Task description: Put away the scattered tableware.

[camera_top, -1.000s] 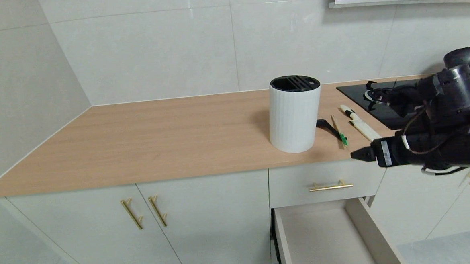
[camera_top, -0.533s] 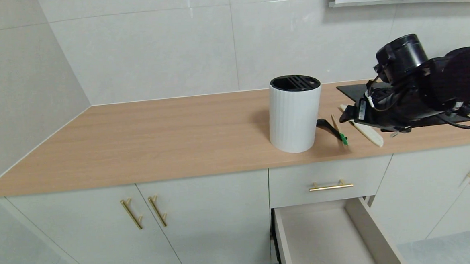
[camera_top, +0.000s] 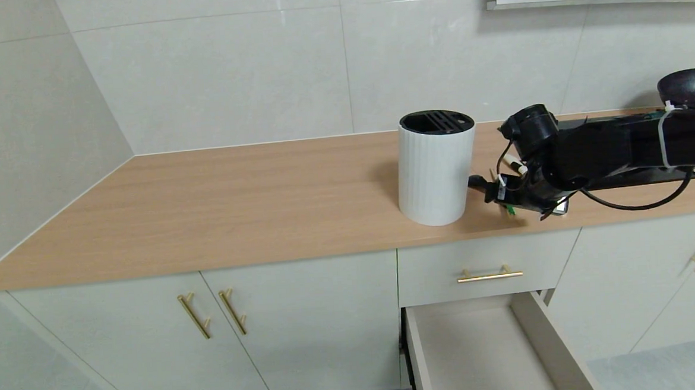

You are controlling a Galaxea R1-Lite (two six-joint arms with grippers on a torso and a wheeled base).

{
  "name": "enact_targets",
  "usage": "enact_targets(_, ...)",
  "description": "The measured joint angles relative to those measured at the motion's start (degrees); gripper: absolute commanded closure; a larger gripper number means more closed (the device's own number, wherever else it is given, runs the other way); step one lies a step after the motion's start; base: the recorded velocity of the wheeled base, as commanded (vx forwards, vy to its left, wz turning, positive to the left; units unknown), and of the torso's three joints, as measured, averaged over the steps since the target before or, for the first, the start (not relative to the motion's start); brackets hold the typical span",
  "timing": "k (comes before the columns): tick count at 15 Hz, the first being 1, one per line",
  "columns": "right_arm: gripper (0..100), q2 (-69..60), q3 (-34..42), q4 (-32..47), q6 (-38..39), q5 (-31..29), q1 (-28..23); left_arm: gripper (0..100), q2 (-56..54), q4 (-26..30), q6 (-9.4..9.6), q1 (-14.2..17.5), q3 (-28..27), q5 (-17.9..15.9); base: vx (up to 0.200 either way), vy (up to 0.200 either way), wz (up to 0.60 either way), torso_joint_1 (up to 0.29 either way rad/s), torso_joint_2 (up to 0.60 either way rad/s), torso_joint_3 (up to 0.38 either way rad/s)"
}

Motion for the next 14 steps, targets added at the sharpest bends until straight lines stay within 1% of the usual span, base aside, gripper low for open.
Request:
enact_targets(3, 0, 1.93, -1.11, -1.78, -1.18, -0.26, -0.38, 0, 0.00, 0.00, 0.00, 0.00, 0.00, 0.00, 0.000, 0.000, 0.00, 0.000, 0.00, 0.000)
enact_targets(8, 0, 5.60, -5.00, -1.91, -1.16, -0.34, -3.28, 0, 0.00, 0.00, 0.00, 0.00, 0.00, 0.00, 0.000, 0.000, 0.00, 0.000, 0.00, 0.000)
enact_targets(14, 0, 7.50, -5.96, -1.94, -0.88, -0.23, -3.58, 0, 0.00, 0.02, 0.00, 0.00, 0.00, 0.00, 0.000, 0.000, 0.00, 0.000, 0.00, 0.000)
